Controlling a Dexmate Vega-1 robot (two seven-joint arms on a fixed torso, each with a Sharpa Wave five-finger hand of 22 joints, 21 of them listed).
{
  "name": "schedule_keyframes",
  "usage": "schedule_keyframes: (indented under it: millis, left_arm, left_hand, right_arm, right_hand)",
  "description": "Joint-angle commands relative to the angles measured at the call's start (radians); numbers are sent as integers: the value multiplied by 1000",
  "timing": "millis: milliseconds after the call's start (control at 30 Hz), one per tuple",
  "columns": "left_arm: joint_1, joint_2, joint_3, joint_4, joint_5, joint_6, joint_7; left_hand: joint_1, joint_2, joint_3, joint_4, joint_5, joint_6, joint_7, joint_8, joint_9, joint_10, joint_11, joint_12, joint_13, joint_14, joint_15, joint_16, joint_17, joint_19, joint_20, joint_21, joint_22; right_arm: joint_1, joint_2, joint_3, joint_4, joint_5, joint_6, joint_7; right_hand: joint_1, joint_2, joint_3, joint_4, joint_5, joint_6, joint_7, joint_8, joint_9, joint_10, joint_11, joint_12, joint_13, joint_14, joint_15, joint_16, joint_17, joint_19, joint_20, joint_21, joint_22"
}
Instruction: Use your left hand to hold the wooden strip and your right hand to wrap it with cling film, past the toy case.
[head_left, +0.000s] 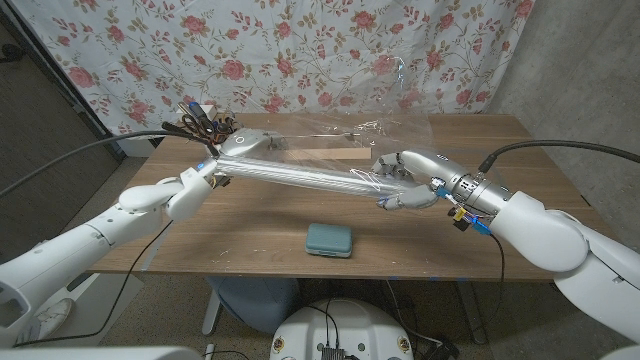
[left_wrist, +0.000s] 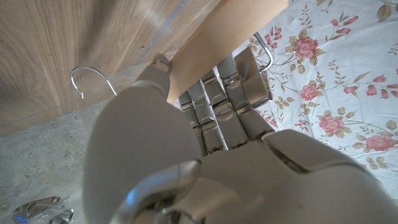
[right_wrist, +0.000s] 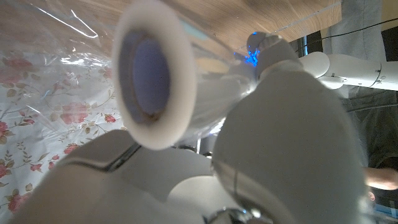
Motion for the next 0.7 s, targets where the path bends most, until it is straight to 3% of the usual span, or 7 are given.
schedule_keyframes:
  millis: [33, 700]
  left_arm:
    - [3, -16, -5, 9, -26, 13, 19]
    - [28, -13, -48, -3, -62, 32, 80]
  left_hand:
    - [11, 20, 85, -1, 6, 60, -60, 107, 4, 49, -49, 32, 4, 112, -111, 9, 3, -5, -1, 7, 3]
    - [11, 21, 86, 0, 6, 57, -63, 112, 2, 43, -50, 36, 5, 110, -112, 8, 3, -7, -1, 12, 3]
  right_arm:
    - [-8, -24, 8, -4, -7, -43, 39]
    - [1, -66, -11, 19, -15, -104, 48]
  right_hand:
    - [160, 176, 104, -8, -3, 5, -12, 11, 10, 260, -247, 401, 30, 198, -236, 357, 0, 21, -81, 6, 9]
    - [162, 178, 105, -8, -9, 5, -13, 10, 2, 262, -248, 402, 30, 197, -236, 359, 0, 19, -81, 5, 12]
